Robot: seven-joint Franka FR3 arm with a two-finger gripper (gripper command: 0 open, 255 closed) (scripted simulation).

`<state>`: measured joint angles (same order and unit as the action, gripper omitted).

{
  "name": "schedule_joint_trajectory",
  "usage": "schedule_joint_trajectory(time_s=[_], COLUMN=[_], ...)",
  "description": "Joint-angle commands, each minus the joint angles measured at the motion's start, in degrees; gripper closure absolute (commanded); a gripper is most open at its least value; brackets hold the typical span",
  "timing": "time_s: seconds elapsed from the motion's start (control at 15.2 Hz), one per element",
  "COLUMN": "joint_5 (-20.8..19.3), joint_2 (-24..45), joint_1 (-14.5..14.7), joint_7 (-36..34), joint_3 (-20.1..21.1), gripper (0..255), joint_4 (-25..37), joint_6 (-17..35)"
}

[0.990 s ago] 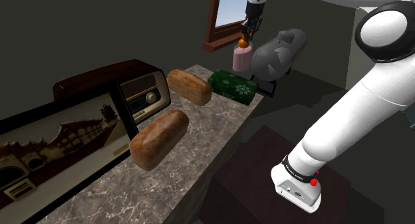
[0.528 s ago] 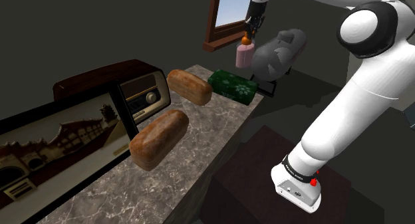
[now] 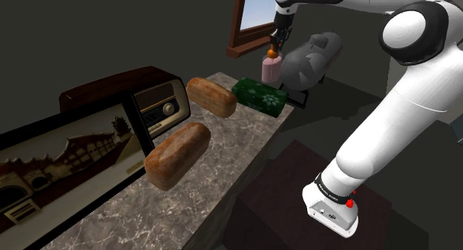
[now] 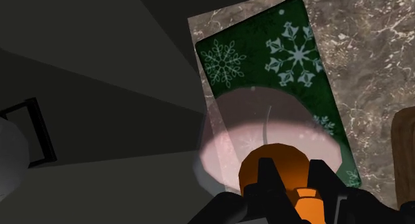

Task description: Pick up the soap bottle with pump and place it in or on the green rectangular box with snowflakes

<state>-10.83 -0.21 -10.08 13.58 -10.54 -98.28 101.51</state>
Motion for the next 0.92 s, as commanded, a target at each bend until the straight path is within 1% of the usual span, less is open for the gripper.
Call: schedule_joint_trajectory(time_s=[0.0, 0.86], joint_5=[-0.06, -0.55], joint_2=[0.0, 0.56], joint_1=[0.02, -0.15], joint_7=[-0.36, -1.97], joint_3=[0.02, -0.16], gripper=[255, 255], joint_4=[-1.61, -10.91], joint_6=[1.63, 11.37])
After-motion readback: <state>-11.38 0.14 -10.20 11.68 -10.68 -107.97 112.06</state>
